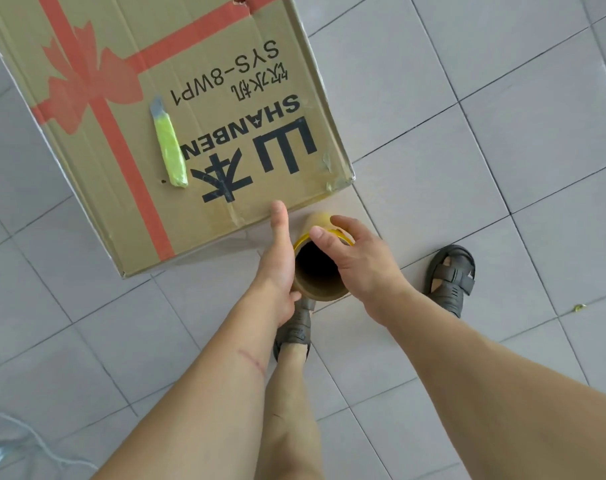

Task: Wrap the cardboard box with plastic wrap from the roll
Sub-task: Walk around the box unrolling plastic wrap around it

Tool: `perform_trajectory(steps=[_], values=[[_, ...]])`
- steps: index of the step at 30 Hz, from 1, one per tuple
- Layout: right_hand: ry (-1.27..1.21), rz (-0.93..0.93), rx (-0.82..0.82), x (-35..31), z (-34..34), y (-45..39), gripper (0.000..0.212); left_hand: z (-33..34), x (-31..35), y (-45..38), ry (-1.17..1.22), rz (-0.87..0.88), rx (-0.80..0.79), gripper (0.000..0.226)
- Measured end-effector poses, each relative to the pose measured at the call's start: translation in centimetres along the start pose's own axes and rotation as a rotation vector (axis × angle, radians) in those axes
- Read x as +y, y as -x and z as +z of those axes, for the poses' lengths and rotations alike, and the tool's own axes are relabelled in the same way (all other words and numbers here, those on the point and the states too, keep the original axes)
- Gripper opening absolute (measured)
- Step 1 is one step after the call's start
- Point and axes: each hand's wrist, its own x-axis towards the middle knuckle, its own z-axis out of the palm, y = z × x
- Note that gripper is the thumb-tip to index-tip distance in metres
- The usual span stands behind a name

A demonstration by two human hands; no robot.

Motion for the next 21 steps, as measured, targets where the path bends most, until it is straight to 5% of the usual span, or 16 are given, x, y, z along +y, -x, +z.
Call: perform_trajectory(steps=[3, 9, 14, 17, 21], values=[[-0.101, 0.046, -0.071, 0.7, -0.4, -0.3, 0.080, 0.9, 0.9, -0.2, 0.047, 0.025, 0.031, 0.127], [-0.017, -0.024, -0.034, -0.1, -2.7, -1.0, 0.053, 2.7, 1.2, 0.9, 0.155, -0.073, -0.152, 0.127], [-0.079, 0.010, -0.053, 0.1, -4.4, -1.2, 0.073, 4.8, 2.2, 1.5, -0.038, 0.092, 0.088, 0.088], [-0.174, 0.038, -0.090, 0.1, -4.7, -1.4, 0.085, 5.3, 2.4, 1.0, 0.105, 0.057, -0.018, 0.103], [-0.088, -0.026, -0.062, -0.1, -6.3, -1.7, 0.060, 6.2, 1.6, 0.7, 0.189, -0.023, -0.162, 0.125]])
